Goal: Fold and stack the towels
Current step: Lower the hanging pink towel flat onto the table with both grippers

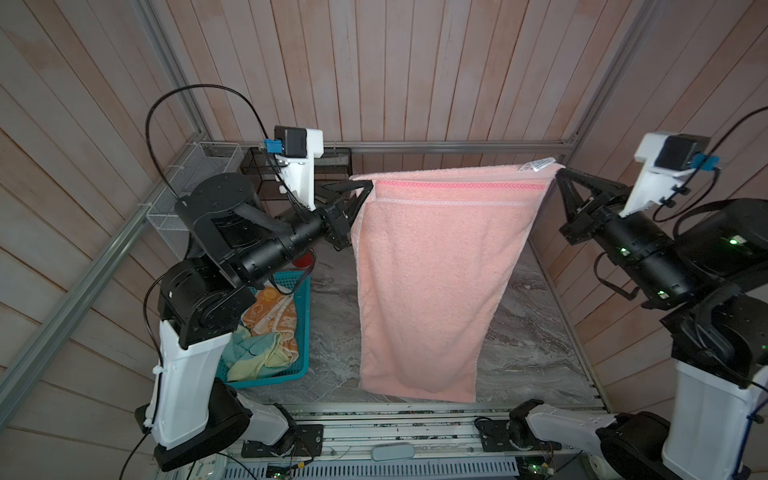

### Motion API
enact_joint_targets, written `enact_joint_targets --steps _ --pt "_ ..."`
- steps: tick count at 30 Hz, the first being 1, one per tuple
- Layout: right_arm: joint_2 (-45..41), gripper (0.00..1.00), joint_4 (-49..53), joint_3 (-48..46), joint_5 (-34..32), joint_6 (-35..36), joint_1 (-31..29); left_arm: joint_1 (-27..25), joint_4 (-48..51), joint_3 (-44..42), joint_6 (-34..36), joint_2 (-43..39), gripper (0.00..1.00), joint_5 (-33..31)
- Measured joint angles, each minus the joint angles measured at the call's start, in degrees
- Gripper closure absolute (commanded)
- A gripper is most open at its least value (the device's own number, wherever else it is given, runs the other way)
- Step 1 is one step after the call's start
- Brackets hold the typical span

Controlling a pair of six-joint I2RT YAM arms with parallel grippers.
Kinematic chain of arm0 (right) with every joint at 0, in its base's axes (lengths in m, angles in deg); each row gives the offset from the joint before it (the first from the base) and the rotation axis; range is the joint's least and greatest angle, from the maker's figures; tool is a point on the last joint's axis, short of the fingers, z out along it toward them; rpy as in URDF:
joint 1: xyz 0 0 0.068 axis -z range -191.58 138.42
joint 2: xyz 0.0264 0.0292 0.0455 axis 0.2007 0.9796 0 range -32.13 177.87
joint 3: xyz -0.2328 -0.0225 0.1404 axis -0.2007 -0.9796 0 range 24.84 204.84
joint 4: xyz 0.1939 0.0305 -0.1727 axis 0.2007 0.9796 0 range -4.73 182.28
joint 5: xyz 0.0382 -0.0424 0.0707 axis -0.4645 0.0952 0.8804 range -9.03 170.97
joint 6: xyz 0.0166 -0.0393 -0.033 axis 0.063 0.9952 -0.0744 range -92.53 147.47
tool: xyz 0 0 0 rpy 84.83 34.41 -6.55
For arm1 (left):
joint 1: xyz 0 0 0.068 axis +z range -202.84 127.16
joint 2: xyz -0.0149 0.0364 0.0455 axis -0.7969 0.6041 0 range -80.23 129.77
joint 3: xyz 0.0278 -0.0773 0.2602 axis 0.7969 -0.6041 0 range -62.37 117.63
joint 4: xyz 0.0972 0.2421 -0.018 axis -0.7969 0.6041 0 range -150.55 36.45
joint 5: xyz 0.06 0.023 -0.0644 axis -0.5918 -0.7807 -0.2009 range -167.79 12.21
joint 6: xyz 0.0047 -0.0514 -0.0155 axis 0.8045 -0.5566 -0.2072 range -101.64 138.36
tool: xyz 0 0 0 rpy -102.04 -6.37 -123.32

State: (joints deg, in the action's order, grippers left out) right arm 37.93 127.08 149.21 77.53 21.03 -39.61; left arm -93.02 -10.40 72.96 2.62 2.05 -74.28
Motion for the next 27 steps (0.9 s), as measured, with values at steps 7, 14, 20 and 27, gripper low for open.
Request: enact_joint_targets --steps 7,14,20,27 --pt "7.8 1.00 -8.3 -11.6 6.3 -0.3 7.2 14.9 -4.5 -15.0 -0.1 1.5 1.00 4.6" --pt "15.4 1.00 -19.4 -26.1 16.8 -4.4 11.4 26.0 -16.4 -32.7 -1.2 4.6 1.00 15.9" --pt "16.3 1.00 -24.2 -37.7 20.0 -7.0 11.4 29.9 -23.5 -45.6 -2.5 6.1 1.00 21.1" --pt "10.8 1.00 -27.5 -54.1 21.7 -10.3 11.1 30.0 -29.5 -65.6 -5.4 1.1 1.00 23.9"
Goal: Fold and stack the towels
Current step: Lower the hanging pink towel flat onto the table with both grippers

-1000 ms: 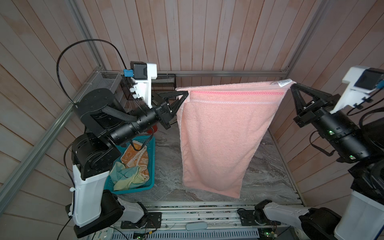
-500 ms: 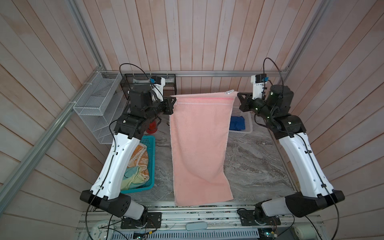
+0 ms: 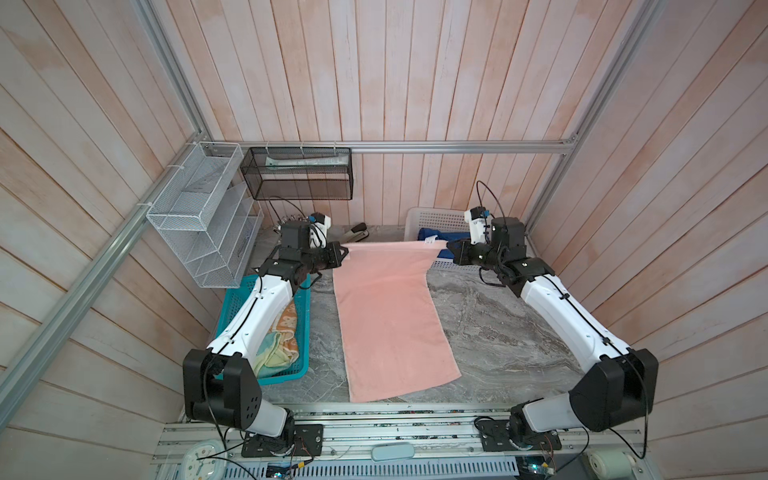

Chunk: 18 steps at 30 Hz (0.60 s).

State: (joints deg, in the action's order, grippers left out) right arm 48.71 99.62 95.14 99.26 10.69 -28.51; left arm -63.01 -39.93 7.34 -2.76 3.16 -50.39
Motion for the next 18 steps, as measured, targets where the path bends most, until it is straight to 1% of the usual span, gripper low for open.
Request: enact_joint_targets --steps 4,6,8,12,14,18 --pt "-5.3 1.00 -1.1 -10.3 0.0 -2.0 -2.2 -0.4 -2.1 -13.1 -3.4 -6.9 1.00 0.7" --pt "-7.6 1.00 -2.2 -16.2 -0.1 -3.4 -3.1 -1.5 -4.0 -20.0 -5.6 -10.0 1.00 0.6" --pt "-8.4 1.00 -3.6 -21.9 -0.1 -5.1 -3.4 -3.3 -5.6 -25.1 -7.6 -10.4 1.00 0.6" --pt "-7.0 1.00 -6.3 -32.1 -0.2 -8.5 -3.4 -6.8 -8.0 -30.9 -11.8 -5.1 1.00 0.7" --pt "-5.4 1.00 -7.4 -34.6 -0.2 -9.4 -3.6 -8.0 -9.4 -32.3 -13.8 -1.9 1.00 0.7" --pt "-1.6 1.00 -10.2 -35.4 0.0 -10.4 -3.6 -8.8 -12.8 -32.9 -16.2 3.0 1.00 0.9"
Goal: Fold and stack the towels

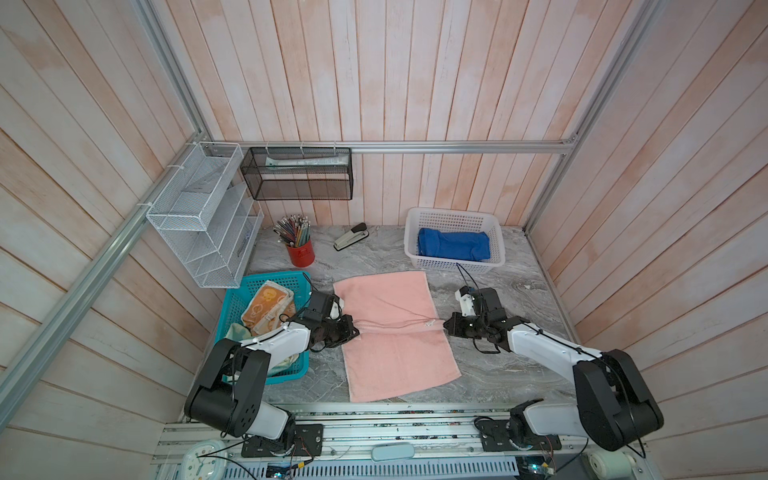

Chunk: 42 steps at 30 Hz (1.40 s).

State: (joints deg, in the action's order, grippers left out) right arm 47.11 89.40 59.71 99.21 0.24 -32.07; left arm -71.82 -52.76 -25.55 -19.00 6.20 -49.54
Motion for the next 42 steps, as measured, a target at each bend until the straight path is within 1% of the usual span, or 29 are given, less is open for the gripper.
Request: enact_joint_targets --steps 4,8,11,15,18,21,24,26,28,31,34,38,42 --pt "4.5 1.00 -3.2 0.1 0.3 -0.2 0.2 0.1 -2.5 1.8 -0.3 5.7 1.00 0.5" --pt "8.6 1.00 -4.8 1.2 0.8 -0.2 1.4 0.5 -3.0 7.7 1.4 10.8 1.00 -0.8" --pt "11.1 1.00 -5.4 4.0 1.2 -0.2 2.5 1.3 -1.9 12.7 3.7 13.9 1.00 -2.9" --pt "12.4 1.00 -5.4 8.9 1.4 0.3 3.1 2.7 1.2 18.3 6.6 15.0 1.00 -4.2" --pt "10.9 1.00 -5.0 10.5 1.6 0.5 3.1 3.1 4.0 20.3 8.4 13.0 1.00 -4.9" --pt "6.8 1.00 -2.3 10.4 1.8 0.5 2.8 3.1 8.0 20.0 9.3 7.8 1.00 -5.0" --pt "0.3 1.00 -0.5 8.5 1.5 0.3 1.7 2.9 9.9 17.5 9.4 0.8 1.00 -4.9" --pt "-4.6 1.00 -1.0 4.7 1.4 -0.5 0.9 2.6 10.2 13.8 8.9 -3.0 1.00 -4.5" --pt "-7.1 1.00 -1.6 0.1 1.9 -1.9 0.3 2.1 10.3 9.6 8.1 -4.3 1.00 -4.1" --pt "-5.9 1.00 -2.3 -6.1 3.5 -4.2 -0.5 0.8 10.3 2.1 6.1 -4.3 1.00 -2.8" --pt "-2.5 1.00 -2.4 -8.5 5.1 -5.4 -1.1 0.2 10.4 -2.3 4.7 -4.0 1.00 -1.6" --pt "-1.5 1.00 -1.2 -6.6 5.2 -5.3 -1.1 0.2 10.8 -1.5 4.7 -3.4 1.00 -1.2" --pt "-4.0 1.00 2.2 -1.5 3.4 -4.2 -1.1 0.2 13.5 1.7 5.2 -4.6 1.00 -1.8"
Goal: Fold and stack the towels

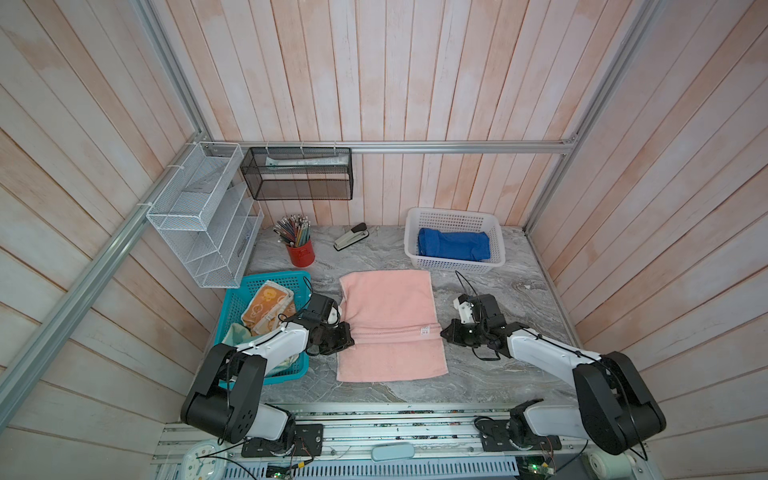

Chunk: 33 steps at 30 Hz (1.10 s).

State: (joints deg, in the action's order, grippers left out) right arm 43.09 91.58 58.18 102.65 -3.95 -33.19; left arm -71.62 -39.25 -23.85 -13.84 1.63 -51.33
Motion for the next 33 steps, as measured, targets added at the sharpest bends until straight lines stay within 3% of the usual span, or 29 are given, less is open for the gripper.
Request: enact_joint_targets --steps 9,15,19,23,33 --pt "-12.2 1.00 7.4 3.3 -2.8 -1.1 -2.9 -2.7 9.9 4.2 -0.2 -14.7 1.00 -5.0" --pt "-9.1 1.00 5.2 -5.5 -2.9 -4.9 -7.3 -7.5 9.3 -5.8 -5.2 -15.8 1.00 -5.6" --pt "-5.3 1.00 5.0 -8.5 -3.0 -6.0 -7.9 -10.3 6.0 -11.2 -8.7 -12.7 1.00 -4.2" --pt "-4.4 1.00 3.8 -8.5 -4.3 -5.7 -7.2 -10.6 1.3 -11.3 -9.9 -9.2 1.00 -2.7" --pt "0.0 1.00 1.5 -6.0 -3.6 -1.1 3.7 -8.9 -7.3 -2.2 -7.3 4.4 1.00 -2.1"
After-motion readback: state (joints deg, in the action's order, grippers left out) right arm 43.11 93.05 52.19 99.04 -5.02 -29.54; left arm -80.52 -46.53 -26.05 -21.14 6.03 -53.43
